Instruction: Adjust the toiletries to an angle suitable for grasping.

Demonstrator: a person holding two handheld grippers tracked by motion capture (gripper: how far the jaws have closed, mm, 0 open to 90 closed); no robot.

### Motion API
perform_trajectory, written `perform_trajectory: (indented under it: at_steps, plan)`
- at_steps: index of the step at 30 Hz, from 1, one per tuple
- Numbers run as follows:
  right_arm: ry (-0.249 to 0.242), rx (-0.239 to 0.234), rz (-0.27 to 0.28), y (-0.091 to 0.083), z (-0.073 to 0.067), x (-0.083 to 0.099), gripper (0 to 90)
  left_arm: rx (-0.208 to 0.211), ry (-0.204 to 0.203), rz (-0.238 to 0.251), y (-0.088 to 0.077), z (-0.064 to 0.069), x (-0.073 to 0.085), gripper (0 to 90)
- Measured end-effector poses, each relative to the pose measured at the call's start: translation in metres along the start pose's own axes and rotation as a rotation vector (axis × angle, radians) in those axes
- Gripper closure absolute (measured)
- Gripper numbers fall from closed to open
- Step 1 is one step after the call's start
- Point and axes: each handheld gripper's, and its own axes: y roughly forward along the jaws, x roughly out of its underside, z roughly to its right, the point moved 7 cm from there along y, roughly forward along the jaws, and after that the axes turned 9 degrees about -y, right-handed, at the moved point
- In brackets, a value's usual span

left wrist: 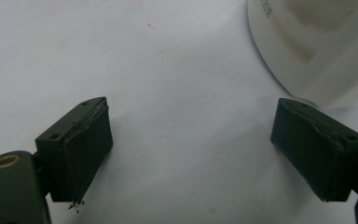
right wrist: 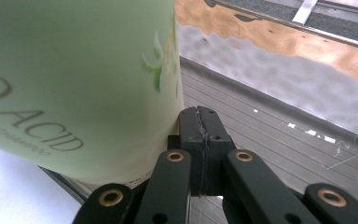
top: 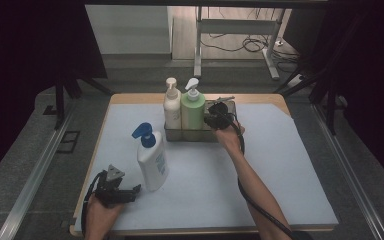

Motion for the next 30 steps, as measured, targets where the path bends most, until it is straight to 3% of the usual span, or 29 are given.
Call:
perform_trajectory:
  at_steps: [13, 30]
  plan:
    - [-0.002, 0.011, -0.002, 0.0, -0.001, 0.002, 89.6, -0.001, 0.0, 0.0, 0.0, 0.0, 0.0, 12.2]
    - [-0.064, 0.021, 0.025, -0.027, 0.003, -0.002, 71.7, 0.0, 0.0, 0.0, 0.0, 0.0, 0.0, 12.2]
